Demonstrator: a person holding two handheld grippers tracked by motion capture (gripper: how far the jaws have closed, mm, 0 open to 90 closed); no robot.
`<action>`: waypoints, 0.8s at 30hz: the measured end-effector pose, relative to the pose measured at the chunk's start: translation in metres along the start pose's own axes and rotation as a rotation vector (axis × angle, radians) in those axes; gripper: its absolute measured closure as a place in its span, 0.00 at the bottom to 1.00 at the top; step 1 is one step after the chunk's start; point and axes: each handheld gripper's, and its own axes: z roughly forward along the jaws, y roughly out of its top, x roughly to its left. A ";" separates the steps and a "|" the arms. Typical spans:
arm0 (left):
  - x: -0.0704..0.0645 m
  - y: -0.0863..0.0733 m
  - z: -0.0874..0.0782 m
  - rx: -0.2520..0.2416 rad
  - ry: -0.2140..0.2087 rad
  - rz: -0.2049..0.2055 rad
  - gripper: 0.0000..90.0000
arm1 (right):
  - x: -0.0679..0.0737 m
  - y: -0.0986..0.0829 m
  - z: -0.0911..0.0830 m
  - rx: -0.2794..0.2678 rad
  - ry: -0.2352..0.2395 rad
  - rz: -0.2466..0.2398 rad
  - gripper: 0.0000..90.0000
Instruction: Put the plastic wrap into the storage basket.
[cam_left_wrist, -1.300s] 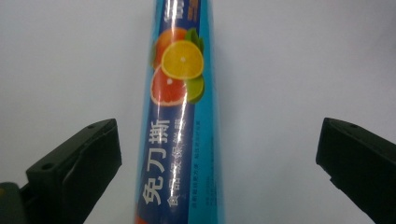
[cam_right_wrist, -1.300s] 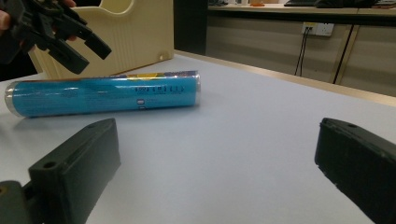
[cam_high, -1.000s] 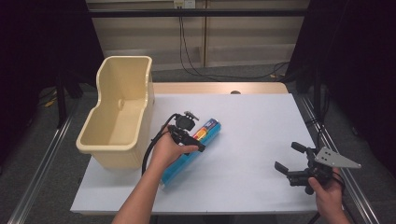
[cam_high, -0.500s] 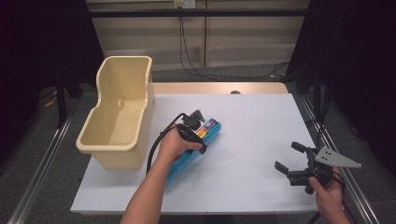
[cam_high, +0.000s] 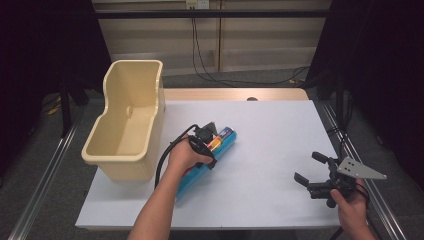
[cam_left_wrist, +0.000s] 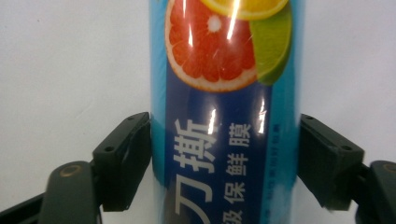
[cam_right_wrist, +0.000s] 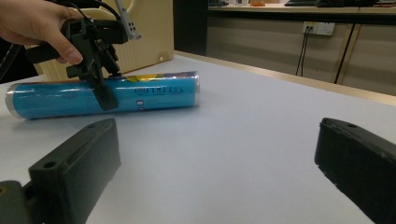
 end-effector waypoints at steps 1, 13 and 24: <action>0.000 0.000 0.002 0.006 0.001 0.015 0.34 | 0.000 0.000 0.000 0.000 -0.001 0.000 0.00; -0.001 0.000 0.005 0.005 -0.007 0.005 0.35 | 0.000 0.000 0.000 0.003 0.002 -0.003 0.00; -0.007 0.004 0.006 0.034 0.040 0.008 0.36 | 0.000 0.000 0.002 0.009 0.004 -0.007 0.00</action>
